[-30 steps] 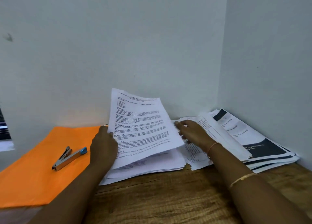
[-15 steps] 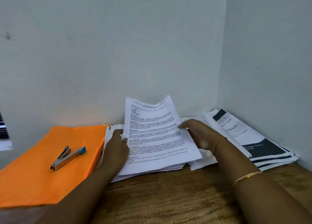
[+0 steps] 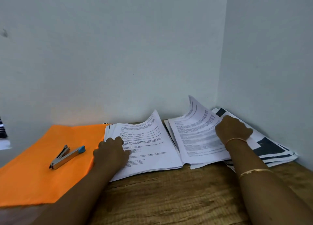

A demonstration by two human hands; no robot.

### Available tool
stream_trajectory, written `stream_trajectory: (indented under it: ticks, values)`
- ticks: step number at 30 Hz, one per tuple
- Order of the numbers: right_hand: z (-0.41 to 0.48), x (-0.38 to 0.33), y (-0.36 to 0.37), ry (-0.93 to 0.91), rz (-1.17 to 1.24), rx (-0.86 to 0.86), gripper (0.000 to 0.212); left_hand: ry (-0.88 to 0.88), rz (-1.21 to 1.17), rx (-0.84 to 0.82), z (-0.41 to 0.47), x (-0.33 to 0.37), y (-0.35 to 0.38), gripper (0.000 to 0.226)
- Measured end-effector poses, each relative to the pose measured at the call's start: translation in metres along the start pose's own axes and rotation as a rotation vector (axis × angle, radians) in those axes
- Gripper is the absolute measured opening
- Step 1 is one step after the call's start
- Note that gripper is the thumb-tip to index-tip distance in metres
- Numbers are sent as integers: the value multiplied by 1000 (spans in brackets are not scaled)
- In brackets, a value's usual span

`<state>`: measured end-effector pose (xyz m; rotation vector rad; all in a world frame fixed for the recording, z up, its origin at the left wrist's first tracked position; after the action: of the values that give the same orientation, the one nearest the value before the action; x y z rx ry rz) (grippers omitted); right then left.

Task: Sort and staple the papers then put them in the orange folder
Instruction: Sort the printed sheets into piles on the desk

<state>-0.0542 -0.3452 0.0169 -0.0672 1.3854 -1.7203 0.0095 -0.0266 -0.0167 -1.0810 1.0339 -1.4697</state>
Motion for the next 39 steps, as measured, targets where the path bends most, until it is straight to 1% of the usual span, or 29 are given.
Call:
stream_trajectory:
  ticks: [2, 4, 9, 13, 16, 19, 23, 27, 30, 33, 34, 36, 39]
  values:
    - [2, 5, 2, 27, -53, 10, 23, -21, 31, -19, 0, -1, 0, 56]
    - [1, 6, 5, 22, -86, 20, 22, -43, 12, -25, 1, -2, -1, 59]
    - [-1, 8, 13, 6, -73, -31, 24, -64, 37, -14, 3, -7, -4, 62]
    - [0, 9, 17, 43, -35, -97, 38, -70, 59, -44, 7, -13, 0, 68]
    - [1, 9, 20, 41, -24, -96, 50, -69, 63, -34, 8, -14, 0, 70]
    - [2, 8, 21, 29, -16, -95, 58, -76, -25, -18, 10, -17, 1, 69]
    - [2, 6, 22, 1, -26, -83, 57, -84, -199, 37, 13, -22, 2, 57]
    - [0, 1, 21, -67, -48, -27, 52, -42, -152, 71, 14, -26, -1, 32]
    - [-6, -10, 22, -167, -36, 38, 51, -43, -135, 106, 13, -27, -6, 22]
    - [-17, -27, 22, -311, -21, 108, 49, -41, -208, 179, 10, -27, -10, 9]
    - [-21, -33, 22, -364, -14, 125, 46, -38, -236, 204, 9, -27, -11, 8]
    - [-31, -45, 22, -458, 8, 121, 43, -31, -298, 245, 9, -27, -11, 7]
    - [-47, -61, 26, -553, 101, 33, 43, -40, -385, 299, 9, -25, -10, 6]
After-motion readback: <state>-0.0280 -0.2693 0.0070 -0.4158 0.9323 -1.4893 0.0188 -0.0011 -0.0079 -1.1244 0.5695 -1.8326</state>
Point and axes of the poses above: each hand's wrist, its own z-axis towards the middle knuckle, its own y-axis out of the palm, x = y × z, the point moved 1 cm from there along z, towards the middle knuckle, and after that the axes turned 6 degrees about z, right-handed, at the moved point
